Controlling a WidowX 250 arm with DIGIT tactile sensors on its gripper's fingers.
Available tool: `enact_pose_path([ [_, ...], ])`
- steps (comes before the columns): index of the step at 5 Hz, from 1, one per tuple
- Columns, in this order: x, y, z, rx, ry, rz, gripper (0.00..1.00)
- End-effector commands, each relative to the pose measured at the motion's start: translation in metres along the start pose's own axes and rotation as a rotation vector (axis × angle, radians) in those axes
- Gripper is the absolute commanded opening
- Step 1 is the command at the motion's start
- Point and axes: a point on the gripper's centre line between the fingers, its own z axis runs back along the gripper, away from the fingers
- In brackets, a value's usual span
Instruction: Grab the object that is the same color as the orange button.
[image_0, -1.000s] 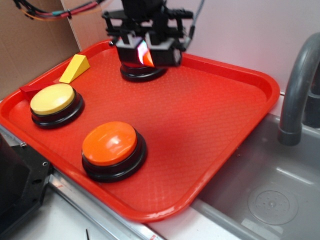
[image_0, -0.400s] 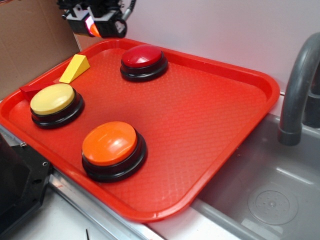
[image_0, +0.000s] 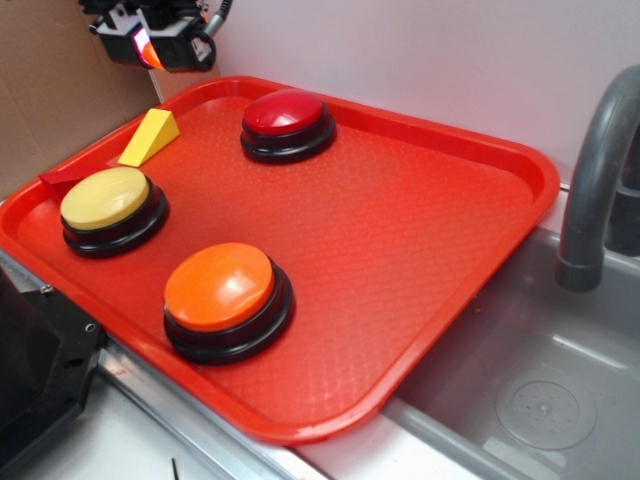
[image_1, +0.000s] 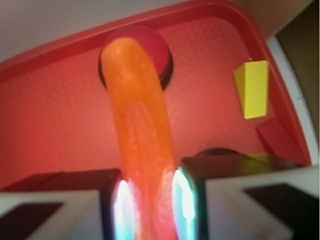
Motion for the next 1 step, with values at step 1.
enact_pose_path([
  [1,0.0041,-0.0071,0.0129,-0.005,-0.045,-0.032,0.0],
])
